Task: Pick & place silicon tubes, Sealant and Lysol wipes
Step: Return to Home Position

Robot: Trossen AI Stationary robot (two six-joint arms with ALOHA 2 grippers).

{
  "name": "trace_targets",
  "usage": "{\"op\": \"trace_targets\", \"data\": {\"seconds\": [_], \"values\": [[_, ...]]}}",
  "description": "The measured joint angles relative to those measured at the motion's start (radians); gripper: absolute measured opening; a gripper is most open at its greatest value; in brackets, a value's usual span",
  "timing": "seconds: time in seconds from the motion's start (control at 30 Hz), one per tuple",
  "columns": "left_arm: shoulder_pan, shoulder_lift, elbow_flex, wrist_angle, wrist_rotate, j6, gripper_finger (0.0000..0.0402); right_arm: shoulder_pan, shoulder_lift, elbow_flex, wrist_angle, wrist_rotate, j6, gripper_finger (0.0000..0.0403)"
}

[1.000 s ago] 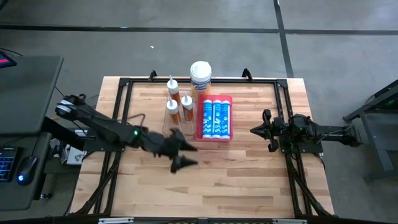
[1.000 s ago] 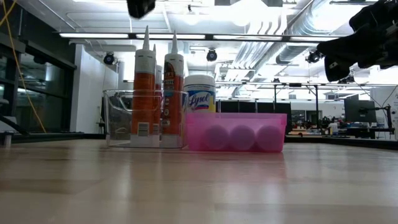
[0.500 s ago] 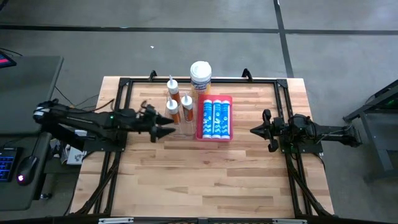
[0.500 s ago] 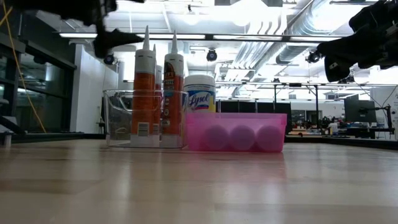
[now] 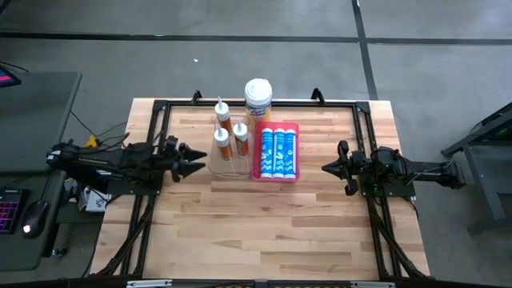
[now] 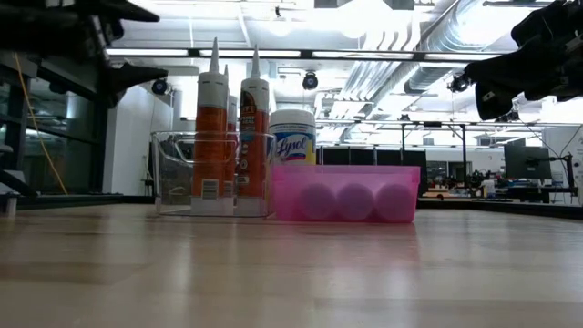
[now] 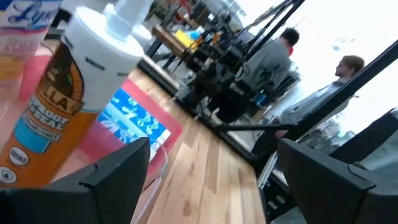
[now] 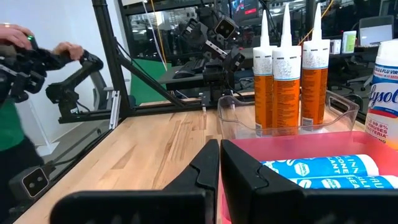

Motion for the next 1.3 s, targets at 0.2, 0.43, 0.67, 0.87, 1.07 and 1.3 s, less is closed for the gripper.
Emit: {"op": "trace_targets", "data": {"seconds": [0.2, 0.43, 0.67, 0.87, 1.07, 1.3], "values": [[0.0, -0.153, -0.057, -0.021, -0.001, 0.0, 0.0346, 0.0, 0.0, 0.0, 0.0, 0.0, 0.0, 0.0012], [-0.042, -0.296, -0.089, -0.043, 0.028, 0.0, 0.0346, 0.0, 0.0, 0.0, 0.0, 0.0, 0.0, 0.0012], [-0.097, -0.313, -0.098, -0.049, 0.029, 0.0, 0.0346, 0.0, 0.0, 0.0, 0.0, 0.0, 0.0, 0.0012], [-0.097, -0.313, -0.138, -0.057, 0.029, 0.0, 0.0346, 0.0, 0.0, 0.0, -0.001, 0.0, 0.0, 0.0012], [-0.057, -0.312, -0.189, -0.06, 0.028, 0.0, 0.0346, 0.0, 0.0, 0.0, -0.002, 0.001, 0.0, 0.0012], [0.041, -0.313, -0.195, -0.065, 0.028, 0.0, 0.0346, 0.0, 0.0, 0.0, -0.002, 0.0, 0.0, 0.0012]]}}
